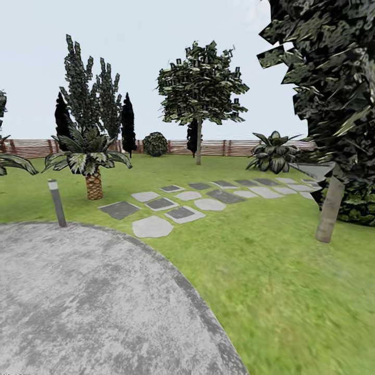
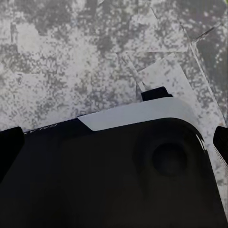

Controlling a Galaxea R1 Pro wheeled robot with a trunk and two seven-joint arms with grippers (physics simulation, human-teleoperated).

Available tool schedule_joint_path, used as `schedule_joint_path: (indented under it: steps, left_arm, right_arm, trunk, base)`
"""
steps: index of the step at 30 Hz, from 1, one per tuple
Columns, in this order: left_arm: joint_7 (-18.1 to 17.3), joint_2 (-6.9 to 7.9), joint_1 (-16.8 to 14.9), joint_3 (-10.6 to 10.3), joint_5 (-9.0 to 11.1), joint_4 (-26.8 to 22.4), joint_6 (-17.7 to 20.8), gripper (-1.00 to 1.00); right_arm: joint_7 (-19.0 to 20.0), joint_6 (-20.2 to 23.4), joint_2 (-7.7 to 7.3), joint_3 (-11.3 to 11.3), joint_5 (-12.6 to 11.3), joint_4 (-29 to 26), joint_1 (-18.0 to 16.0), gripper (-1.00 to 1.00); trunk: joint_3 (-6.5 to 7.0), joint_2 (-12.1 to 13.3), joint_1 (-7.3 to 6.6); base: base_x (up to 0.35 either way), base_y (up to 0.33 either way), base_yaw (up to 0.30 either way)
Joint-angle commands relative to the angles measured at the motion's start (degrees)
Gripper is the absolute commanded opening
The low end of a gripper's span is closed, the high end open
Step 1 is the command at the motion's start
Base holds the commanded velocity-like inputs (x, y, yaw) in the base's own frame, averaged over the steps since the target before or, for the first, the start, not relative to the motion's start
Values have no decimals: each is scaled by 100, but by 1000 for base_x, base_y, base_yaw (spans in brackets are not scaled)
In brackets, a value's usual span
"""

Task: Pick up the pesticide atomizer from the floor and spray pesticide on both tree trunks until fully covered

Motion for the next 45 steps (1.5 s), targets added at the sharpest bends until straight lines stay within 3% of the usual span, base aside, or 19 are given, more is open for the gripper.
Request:
schedule_joint_path:
  steps: [1,21,45]
  left_arm:
    - [-52,1,-6,25,42,10,-11,100]
    - [-52,1,-6,25,39,12,-11,100]
    - [-55,1,-6,25,41,7,-11,100]
  right_arm:
    - [27,-16,1,-46,7,-1,-1,100]
    - [27,-16,-2,-53,10,-1,-2,100]
    - [27,-424,-5,-49,16,29,1,100]
  trunk:
    - [-6,-3,4]
    - [-6,-3,4]
    - [-6,-3,4]
  base:
    - [332,0,279]
    - [332,0,268]
    - [313,0,35]
